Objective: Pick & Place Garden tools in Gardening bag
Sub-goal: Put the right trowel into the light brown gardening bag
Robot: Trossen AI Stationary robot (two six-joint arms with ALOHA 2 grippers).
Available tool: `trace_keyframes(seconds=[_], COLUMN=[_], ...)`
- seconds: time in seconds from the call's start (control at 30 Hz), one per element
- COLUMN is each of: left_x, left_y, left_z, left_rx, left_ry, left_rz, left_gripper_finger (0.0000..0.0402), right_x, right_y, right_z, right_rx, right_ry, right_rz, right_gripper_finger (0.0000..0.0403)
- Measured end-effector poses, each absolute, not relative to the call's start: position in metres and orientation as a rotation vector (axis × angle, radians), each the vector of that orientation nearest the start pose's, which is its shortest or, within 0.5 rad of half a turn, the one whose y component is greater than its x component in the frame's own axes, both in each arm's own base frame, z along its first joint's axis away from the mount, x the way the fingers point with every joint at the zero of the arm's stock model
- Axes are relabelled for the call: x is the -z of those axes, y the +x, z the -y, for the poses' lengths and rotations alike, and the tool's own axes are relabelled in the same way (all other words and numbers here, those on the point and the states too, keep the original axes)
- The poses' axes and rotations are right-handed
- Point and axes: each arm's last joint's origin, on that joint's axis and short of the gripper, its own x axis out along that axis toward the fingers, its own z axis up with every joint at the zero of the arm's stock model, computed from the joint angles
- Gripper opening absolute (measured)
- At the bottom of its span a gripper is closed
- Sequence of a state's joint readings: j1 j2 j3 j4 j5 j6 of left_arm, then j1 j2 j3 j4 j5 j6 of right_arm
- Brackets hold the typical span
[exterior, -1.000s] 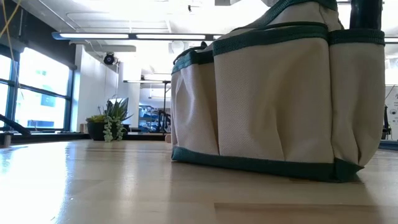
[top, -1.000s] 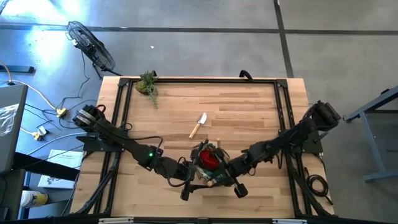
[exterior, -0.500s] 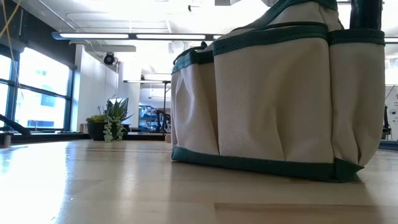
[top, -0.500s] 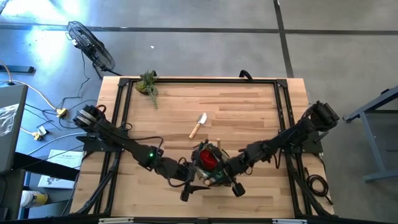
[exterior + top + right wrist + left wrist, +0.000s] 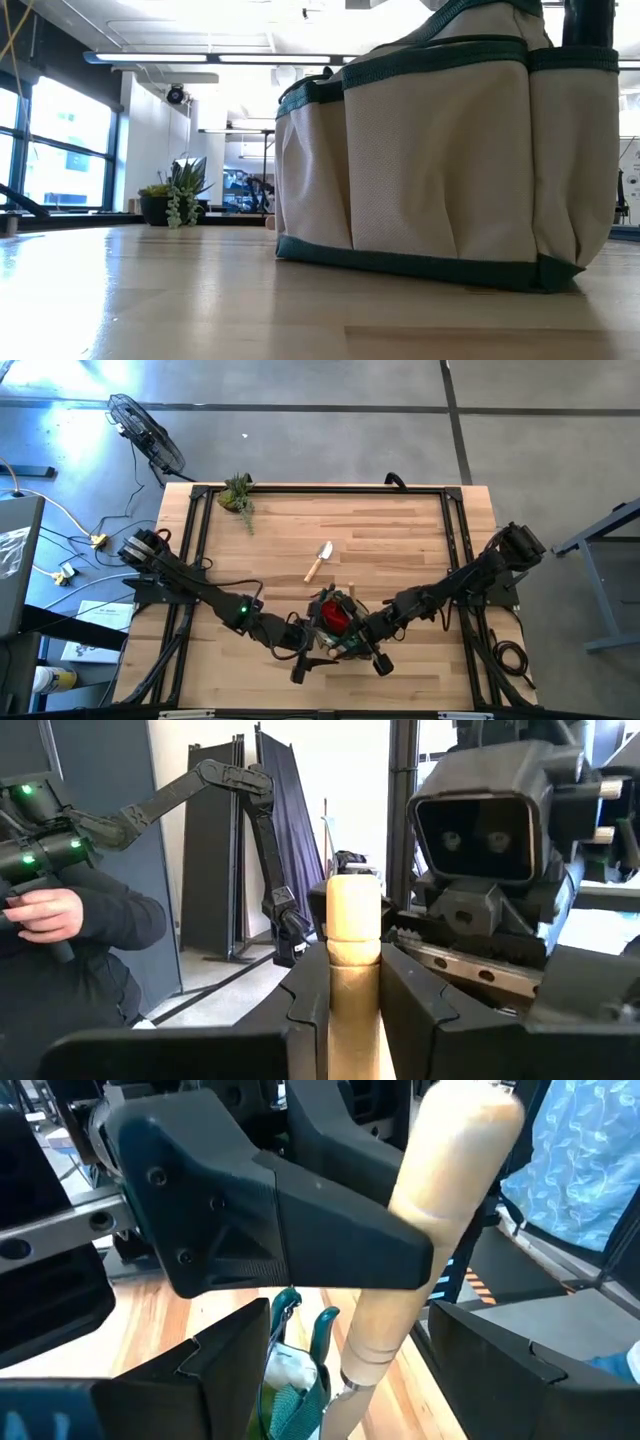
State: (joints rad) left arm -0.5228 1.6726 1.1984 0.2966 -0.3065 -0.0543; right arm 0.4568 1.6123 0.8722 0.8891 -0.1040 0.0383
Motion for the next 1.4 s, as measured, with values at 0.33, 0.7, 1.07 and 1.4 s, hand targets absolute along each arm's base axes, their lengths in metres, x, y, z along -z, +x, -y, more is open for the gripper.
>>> trace_keyframes(seconds=[0.33,0.7,1.07,1.4], left_x=[-0.2908,-0.2908,-0.291,-0.2911], left_y=[0.34,0.3399,0.3396,0.3396], left_z=[0.183,0.1833,0.1831,0.1829], left_rx=[0.2,0.206,0.188,0.184], left_ry=[0.003,0.003,0.021,0.021], left_rz=[-0.17,-0.171,-0.167,-0.167], left_gripper_finger=[0.0266,0.0164,0.0068,0.0064], right_x=[-0.2603,-0.2595,-0.2595,-0.259], right_y=[0.3108,0.3108,0.3107,0.3108], right_z=[-0.1561,-0.1561,-0.1557,-0.1557], right_rx=[-0.563,-0.562,-0.558,-0.557], right_ry=[0.073,0.072,0.077,0.08], right_rz=[0.132,0.124,0.122,0.115], right_gripper_finger=[0.0053,0.0053,0.0053,0.0057])
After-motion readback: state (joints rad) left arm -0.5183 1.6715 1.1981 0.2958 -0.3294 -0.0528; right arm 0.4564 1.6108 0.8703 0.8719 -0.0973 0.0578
